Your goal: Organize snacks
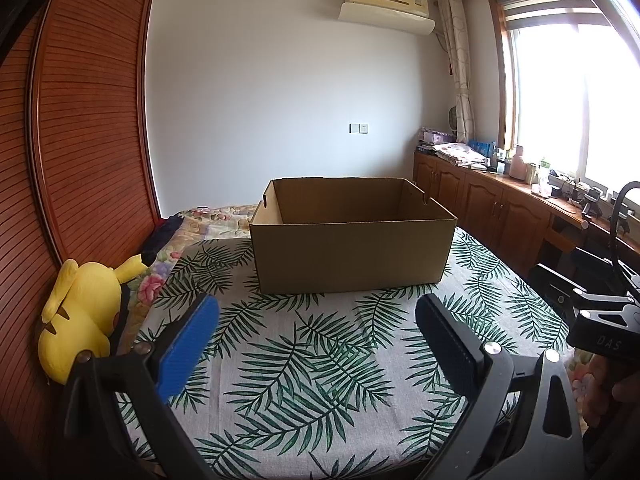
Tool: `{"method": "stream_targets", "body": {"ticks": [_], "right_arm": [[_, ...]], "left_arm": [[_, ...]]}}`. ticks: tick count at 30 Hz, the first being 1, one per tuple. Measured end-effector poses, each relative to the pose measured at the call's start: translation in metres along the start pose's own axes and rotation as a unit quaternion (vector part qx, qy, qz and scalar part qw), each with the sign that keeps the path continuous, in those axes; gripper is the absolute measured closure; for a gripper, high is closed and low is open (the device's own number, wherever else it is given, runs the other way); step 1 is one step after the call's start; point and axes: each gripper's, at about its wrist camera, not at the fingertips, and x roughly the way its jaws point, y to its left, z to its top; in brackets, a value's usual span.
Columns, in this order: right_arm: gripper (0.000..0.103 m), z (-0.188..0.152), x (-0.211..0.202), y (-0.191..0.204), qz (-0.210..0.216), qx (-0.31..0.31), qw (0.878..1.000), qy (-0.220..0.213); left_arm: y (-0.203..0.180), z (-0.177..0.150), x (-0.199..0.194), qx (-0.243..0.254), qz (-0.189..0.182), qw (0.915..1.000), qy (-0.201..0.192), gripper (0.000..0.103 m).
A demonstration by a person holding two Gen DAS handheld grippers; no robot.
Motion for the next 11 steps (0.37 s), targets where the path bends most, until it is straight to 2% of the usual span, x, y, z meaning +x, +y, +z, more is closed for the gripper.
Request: {"method": "stream_targets", "body": {"ticks": [11], "right_arm": [[0.0, -0.0004, -0.0002, -0.0005, -0.002, 0.0, 1.0, 0.001]], "left_arm": [[0.0009, 0.0015, -0.0008, 0.0, 0.0, 1.0, -0.001, 0.003]]}}
